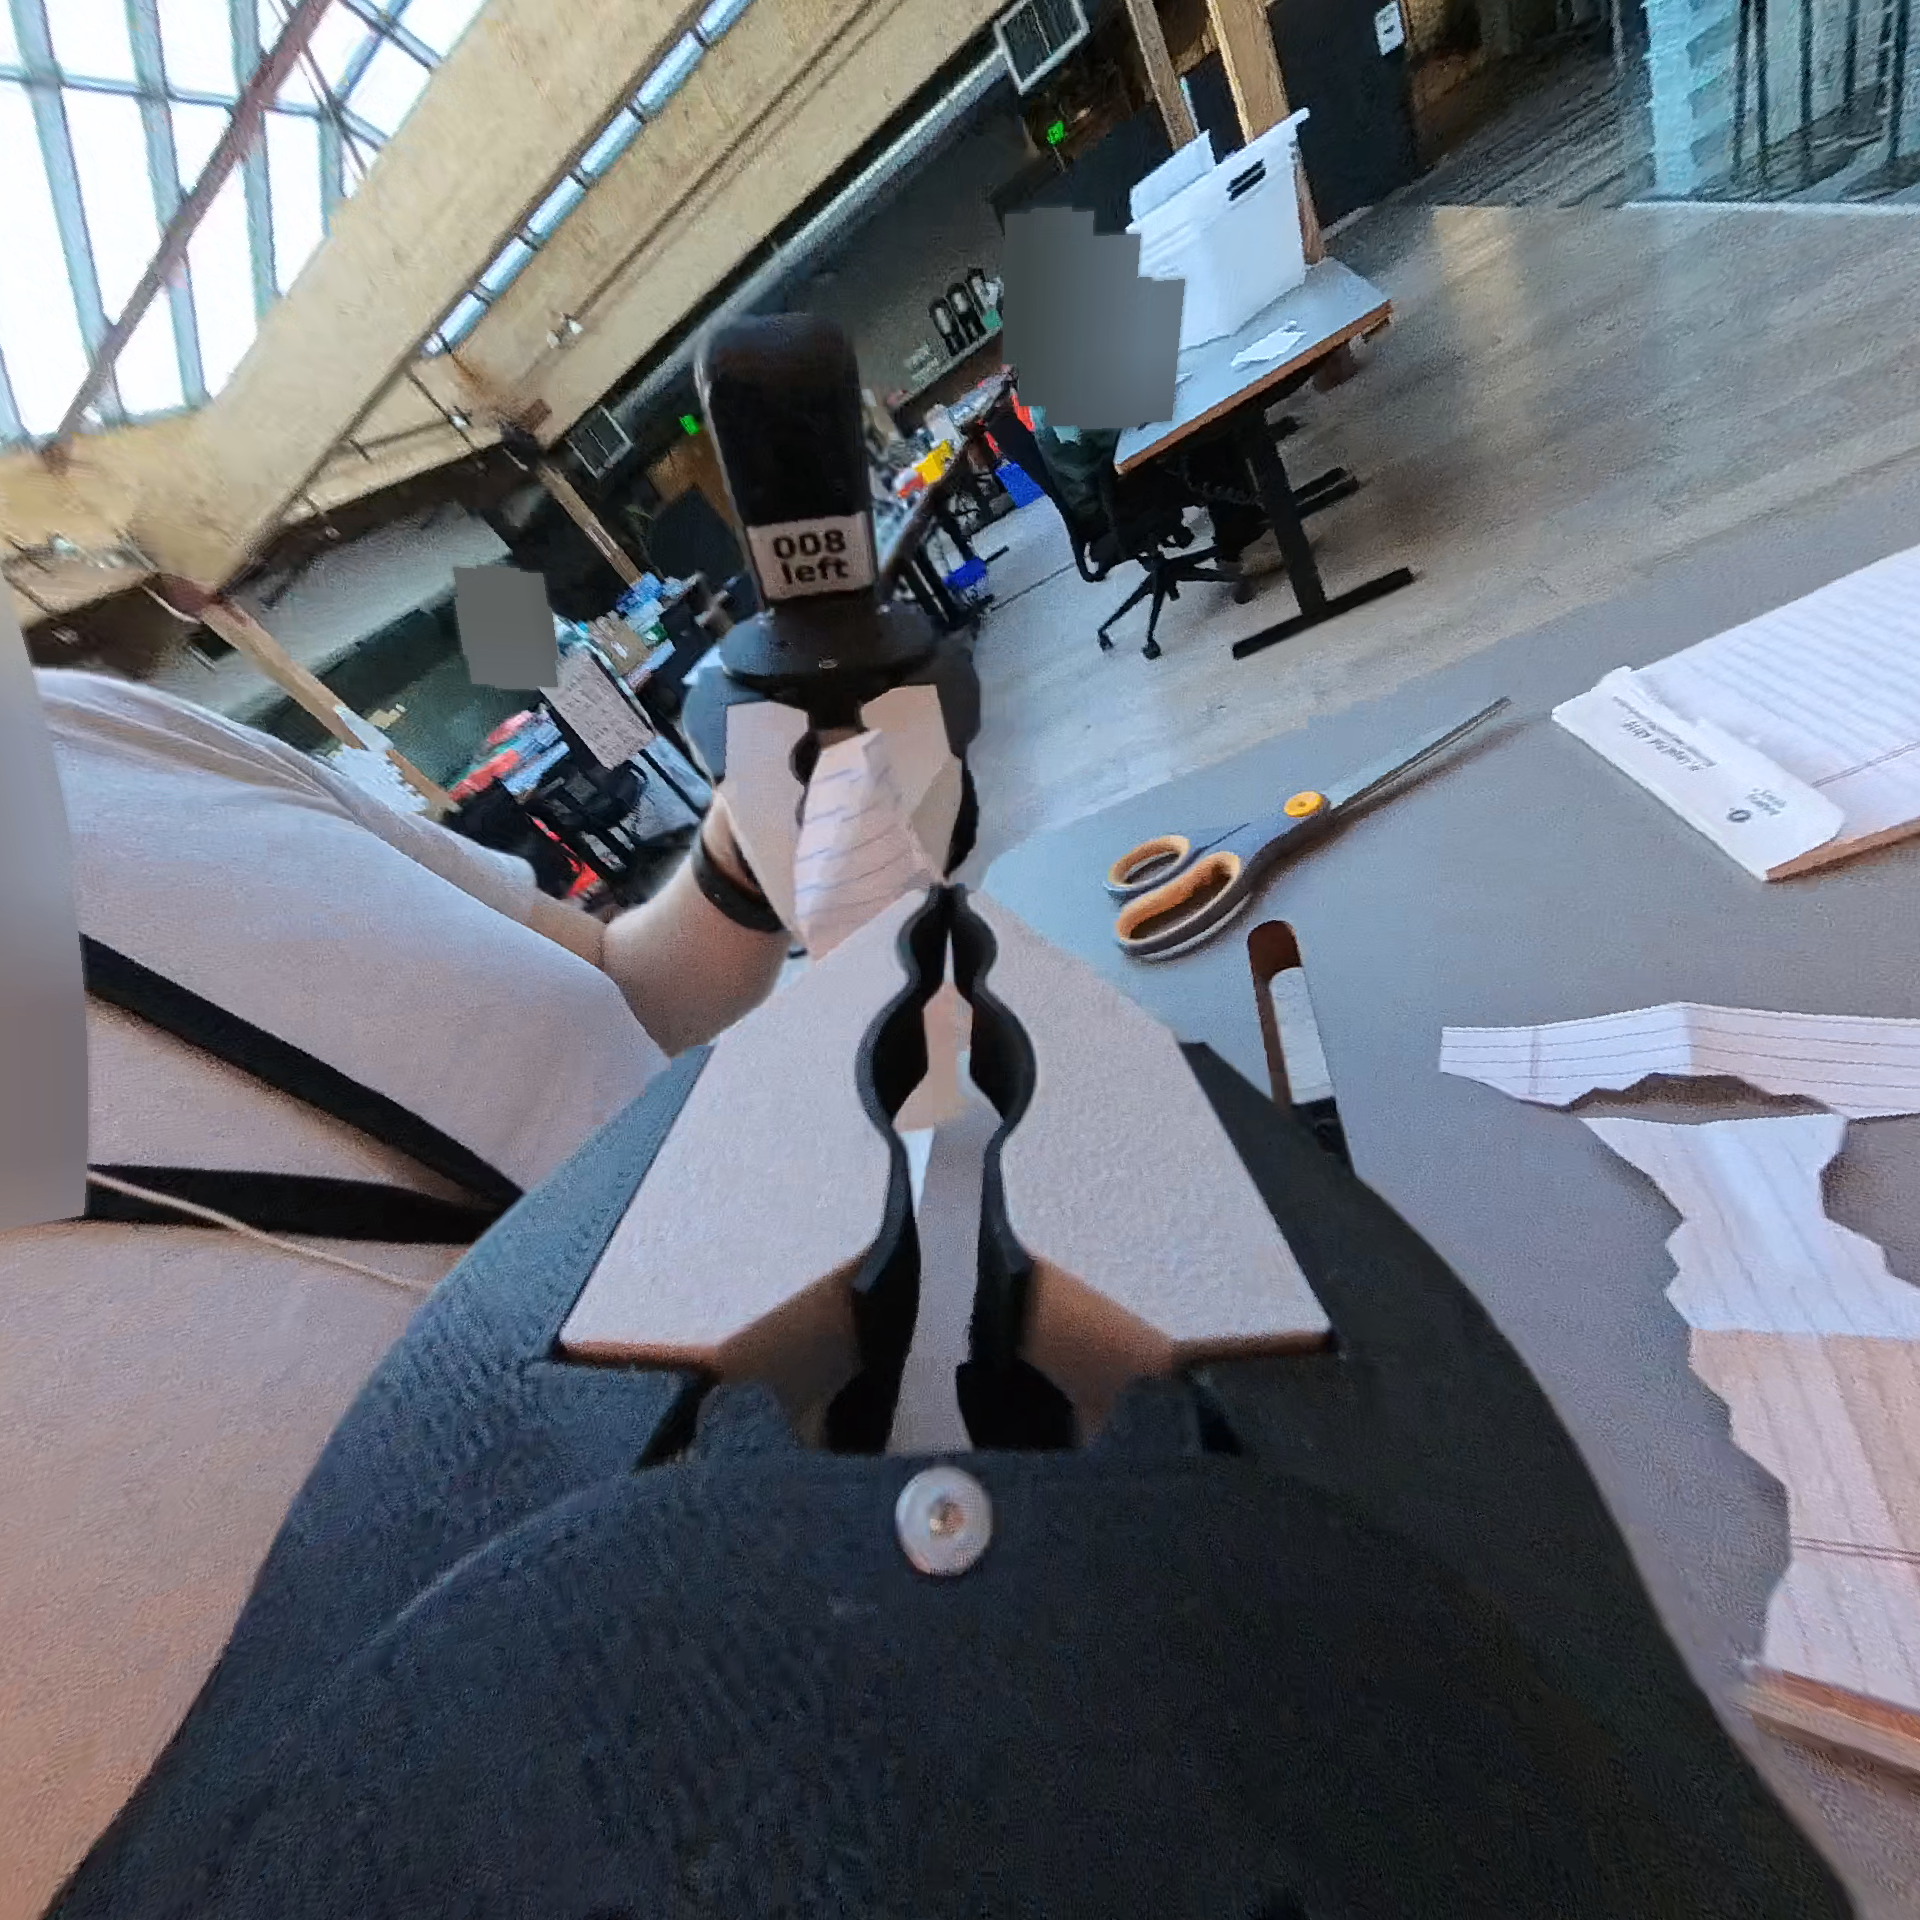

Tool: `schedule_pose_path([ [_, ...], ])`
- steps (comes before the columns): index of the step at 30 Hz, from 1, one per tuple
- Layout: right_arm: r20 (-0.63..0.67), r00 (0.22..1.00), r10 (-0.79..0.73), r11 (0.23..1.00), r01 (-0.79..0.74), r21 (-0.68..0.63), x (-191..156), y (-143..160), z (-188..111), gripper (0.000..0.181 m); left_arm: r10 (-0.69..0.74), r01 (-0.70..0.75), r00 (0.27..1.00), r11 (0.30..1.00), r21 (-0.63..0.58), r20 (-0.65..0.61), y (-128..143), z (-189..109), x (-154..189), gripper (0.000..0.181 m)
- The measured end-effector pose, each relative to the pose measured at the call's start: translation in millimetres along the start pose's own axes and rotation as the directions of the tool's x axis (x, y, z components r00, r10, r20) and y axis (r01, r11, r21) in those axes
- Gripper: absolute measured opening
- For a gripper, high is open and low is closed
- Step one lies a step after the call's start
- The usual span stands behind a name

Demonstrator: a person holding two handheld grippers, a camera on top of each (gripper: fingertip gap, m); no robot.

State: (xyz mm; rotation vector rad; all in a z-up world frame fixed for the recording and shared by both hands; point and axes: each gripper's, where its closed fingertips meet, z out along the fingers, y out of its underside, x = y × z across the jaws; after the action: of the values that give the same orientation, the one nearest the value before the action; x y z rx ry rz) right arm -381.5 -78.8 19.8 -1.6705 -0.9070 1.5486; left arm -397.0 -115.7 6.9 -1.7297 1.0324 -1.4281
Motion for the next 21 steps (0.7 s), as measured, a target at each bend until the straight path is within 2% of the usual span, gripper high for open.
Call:
schedule_pose_path([
  [3, 0.133, 0.981, 0.139, 0.988, -0.147, 0.053, -5.7, -2.5, -4.3, 0.000, 0.012, -0.011, 1.000, 1.000, 0.024, -0.014, -5.4, -3.4, 0.5, 0.013],
  [10, 0.170, 0.967, 0.188, 0.972, -0.208, 0.109, 0.9, -1.3, -6.4, 0.000, -0.054, 0.056, 0.997, 0.998, 0.031, -0.049, -4.1, 0.8, -4.2, 0.011],
  [12, 0.131, 0.978, 0.164, 0.969, -0.184, 0.164, 7.0, -8.2, -11.2, 0.010, -0.091, 0.091, 0.996, 0.995, 0.028, -0.016, -2.0, 1.0, -13.8, 0.011],
  [16, -0.031, 0.998, 0.058, 0.964, -0.048, 0.261, 14.4, -26.9, -27.6, 0.009, -0.081, 0.081, 0.995, 0.997, 0.011, 0.065, 3.9, -0.1, -28.5, 0.011],
  [18, -0.085, 0.996, -0.005, 0.977, 0.023, 0.210, 7.1, -25.5, -23.3, 0.008, -0.049, 0.053, 0.992, 0.998, -0.030, 0.113, 9.8, 0.4, -33.6, 0.011],
  [21, -0.175, 0.983, -0.055, 0.998, 0.059, 0.017, 7.6, -2.7, -4.1, 0.009, 0.032, -0.016, 0.982, 0.996, -0.086, 0.188, 15.3, 2.1, -40.1, 0.011],
])
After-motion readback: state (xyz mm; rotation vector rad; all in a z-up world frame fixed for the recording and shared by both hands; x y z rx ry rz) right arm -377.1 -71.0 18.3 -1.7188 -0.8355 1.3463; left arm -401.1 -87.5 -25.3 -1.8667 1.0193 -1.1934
